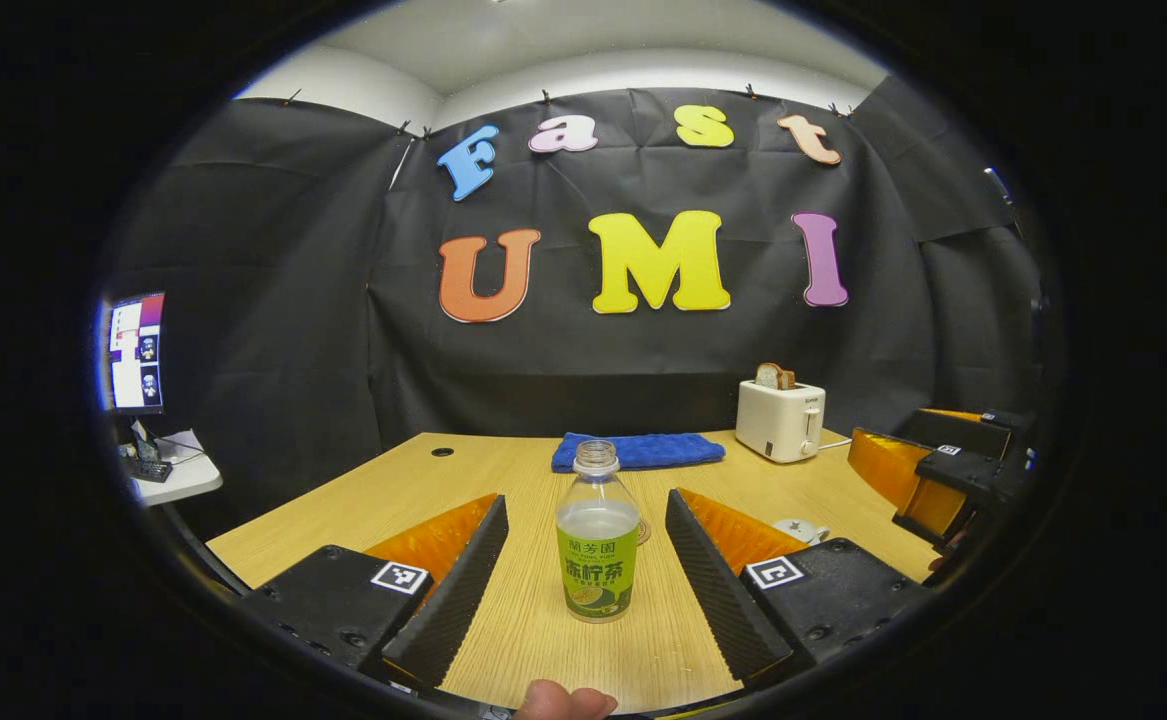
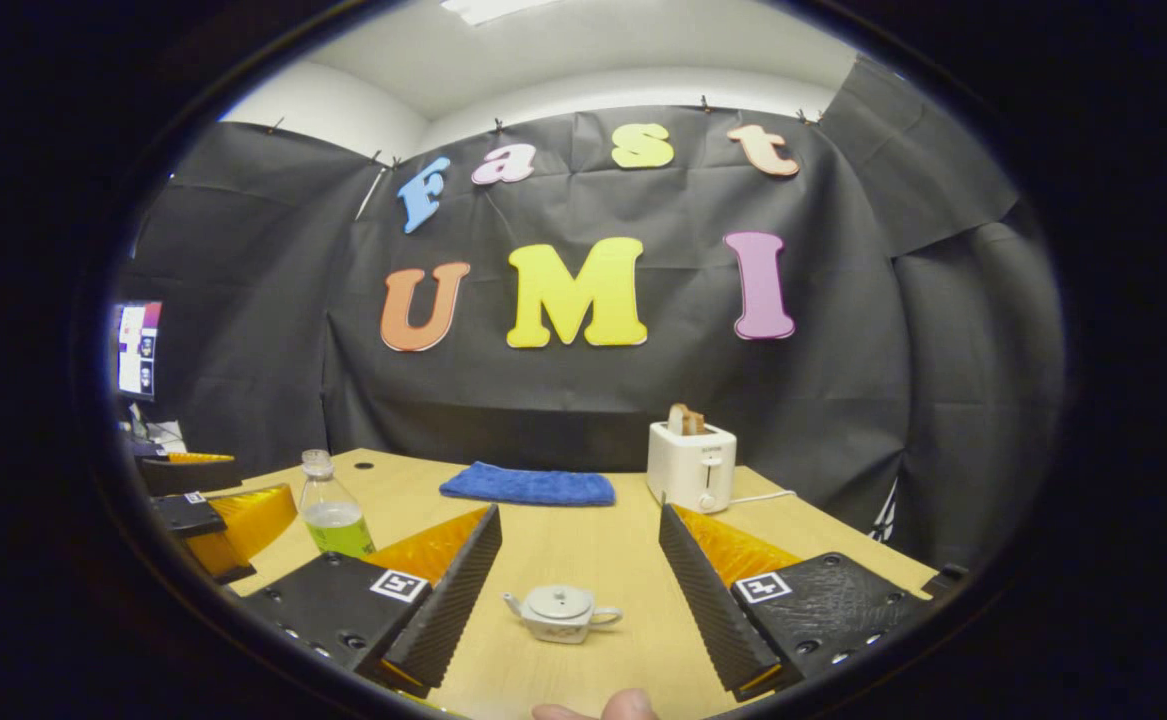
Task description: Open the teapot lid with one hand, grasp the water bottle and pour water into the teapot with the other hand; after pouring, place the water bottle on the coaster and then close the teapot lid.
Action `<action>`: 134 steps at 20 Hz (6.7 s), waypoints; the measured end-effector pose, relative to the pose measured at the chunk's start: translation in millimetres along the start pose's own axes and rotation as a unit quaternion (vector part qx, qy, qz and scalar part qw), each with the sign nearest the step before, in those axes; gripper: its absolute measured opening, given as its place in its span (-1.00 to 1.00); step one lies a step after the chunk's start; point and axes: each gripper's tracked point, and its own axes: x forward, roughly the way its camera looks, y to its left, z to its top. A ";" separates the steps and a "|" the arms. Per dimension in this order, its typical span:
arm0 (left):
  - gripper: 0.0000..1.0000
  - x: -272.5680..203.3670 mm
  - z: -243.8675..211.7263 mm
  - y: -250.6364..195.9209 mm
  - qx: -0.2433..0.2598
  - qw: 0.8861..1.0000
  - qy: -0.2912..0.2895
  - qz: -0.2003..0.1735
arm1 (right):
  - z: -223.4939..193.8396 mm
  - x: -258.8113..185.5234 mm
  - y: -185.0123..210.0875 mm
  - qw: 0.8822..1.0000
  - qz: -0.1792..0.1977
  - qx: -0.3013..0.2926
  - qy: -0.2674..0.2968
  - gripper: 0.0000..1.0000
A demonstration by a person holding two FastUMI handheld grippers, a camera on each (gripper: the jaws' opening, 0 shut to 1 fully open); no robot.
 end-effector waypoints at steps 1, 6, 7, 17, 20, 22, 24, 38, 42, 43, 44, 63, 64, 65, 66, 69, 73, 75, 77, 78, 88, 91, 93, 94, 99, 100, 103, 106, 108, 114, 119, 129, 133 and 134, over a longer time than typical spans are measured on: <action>0.99 0.9 -0.4 -0.3 -0.001 1.000 0.001 -0.001 | -3.0 1.9 0.9 1.000 0.001 0.000 0.003 0.91; 0.98 0.0 0.4 1.5 0.000 1.000 0.000 0.001 | -28.6 23.2 8.7 1.000 0.005 -0.005 0.021 0.91; 0.98 0.2 0.3 3.0 0.000 1.000 0.000 0.002 | -33.6 27.8 10.2 1.000 0.006 -0.006 0.024 0.91; 0.98 1.8 -1.7 18.2 -0.001 1.000 0.003 0.020 | -81.1 83.1 16.2 0.999 -0.002 -0.006 0.052 0.91; 0.98 3.0 -1.1 19.9 -0.002 1.000 0.003 0.021 | -96.6 96.3 17.6 0.997 0.001 -0.004 0.071 0.87; 0.98 3.4 -3.2 22.1 -0.004 1.000 0.005 0.022 | -104.2 101.0 19.4 0.996 0.003 0.001 0.086 0.60; 0.98 4.5 -3.6 24.4 -0.005 1.000 0.006 0.024 | -112.1 106.1 21.3 0.995 0.004 0.005 0.096 0.35; 0.98 10.0 -13.2 20.7 -0.020 0.999 0.018 0.018 | -113.4 109.8 18.0 0.995 0.009 0.008 0.100 -0.99; 0.99 10.6 -20.2 12.5 -0.030 0.999 0.022 0.005 | -107.8 108.8 17.7 0.995 0.017 0.023 0.093 -0.99; 0.99 10.1 -26.3 11.0 -0.033 0.999 0.029 0.003 | -106.4 108.7 17.9 0.995 0.019 0.028 0.094 -0.99; 0.99 10.6 -32.2 11.0 -0.035 0.999 0.036 0.002 | -105.3 109.2 16.7 0.995 0.021 0.033 0.095 -0.99; 0.99 57.9 -114.9 -10.2 -0.031 0.994 0.109 -0.008 | -49.0 78.0 3.8 0.998 0.041 0.012 0.054 -0.99; 0.99 60.8 -117.1 -9.1 -0.030 0.993 0.114 -0.006 | -47.6 77.6 2.2 0.998 0.039 0.009 0.052 -0.99; 0.99 62.5 -119.4 -7.4 -0.028 0.992 0.120 -0.004 | -45.7 77.7 0.4 0.998 0.039 0.008 0.051 -0.99; 0.99 63.1 -120.2 -7.9 -0.029 0.992 0.122 -0.007 | -47.4 77.5 -0.8 0.998 0.038 0.009 0.053 -1.00; 0.80 64.3 -118.4 -11.2 -0.024 0.992 0.121 -0.012 | -47.6 76.0 -6.9 0.998 0.036 0.008 0.056 -1.00; 0.58 66.5 -118.0 -7.0 -0.001 0.991 0.130 -0.002 | -46.5 72.5 -12.2 0.998 0.039 0.009 0.056 -1.00; 0.57 64.4 -115.5 -4.9 0.018 0.990 0.141 0.003 | -42.6 72.0 -18.5 0.998 0.038 0.011 0.053 -1.00; 0.55 62.7 -109.4 -4.2 0.043 0.989 0.144 0.004 | -36.7 69.9 -23.0 0.998 0.041 0.019 0.047 -1.00; 0.55 61.4 -105.1 0.0 0.060 0.988 0.143 0.009 | -34.5 69.2 -25.5 0.998 0.042 0.020 0.044 -0.99; 0.49 56.7 -61.9 29.3 0.351 0.925 0.133 0.056 | -26.0 61.6 -63.4 0.998 0.043 0.019 0.043 -1.00; 0.45 57.2 -66.9 24.6 0.423 0.894 0.140 0.052 | -29.7 59.7 -76.0 0.998 0.040 0.015 0.049 -1.00; 0.49 55.6 -69.6 18.3 0.459 0.875 0.144 0.046 | -31.4 57.5 -82.7 0.998 0.039 0.014 0.051 -1.00; 0.49 56.6 -70.8 15.1 0.476 0.866 0.145 0.043 | -33.3 56.5 -86.1 0.998 0.039 0.013 0.052 -1.00; 0.48 67.0 -62.2 5.4 0.580 0.802 0.135 0.040 | -35.8 52.2 -96.6 0.998 0.038 0.009 0.055 -1.00; 0.48 69.2 -62.9 3.2 0.594 0.792 0.136 0.035 | -36.4 51.6 -98.8 0.998 0.038 0.008 0.054 -1.00; 0.48 68.7 -64.6 -2.8 0.627 0.765 0.147 0.026 | -38.1 49.5 -102.3 0.998 0.039 0.001 0.054 -1.00; 0.48 71.7 -61.3 -8.6 0.659 0.736 0.153 0.023 | -42.8 50.0 -103.3 0.997 0.045 0.004 0.059 -1.00; 0.48 75.5 -59.0 -15.2 0.672 0.724 0.153 0.020 | -46.9 49.8 -105.0 0.997 0.046 0.012 0.065 -1.00; 0.43 86.3 -57.1 -31.8 0.709 0.690 0.145 0.008 | -48.7 51.1 -119.5 0.997 0.036 0.022 0.063 -1.00; 0.48 92.4 -55.4 -45.6 0.743 0.656 0.132 0.001 | -53.1 50.6 -129.6 0.997 0.030 0.026 0.067 -1.00; 0.49 97.5 -45.6 -56.4 0.793 0.597 0.125 -0.006 | -54.5 51.3 -130.2 0.997 0.032 0.026 0.066 -0.99; 0.49 98.6 -37.7 -64.4 0.813 0.571 0.115 -0.006 | -56.8 50.8 -130.6 0.997 0.034 0.027 0.067 -1.00; 0.49 98.9 -35.1 -67.5 0.817 0.566 0.110 -0.005 | -58.3 50.5 -131.6 0.997 0.034 0.027 0.067 -1.00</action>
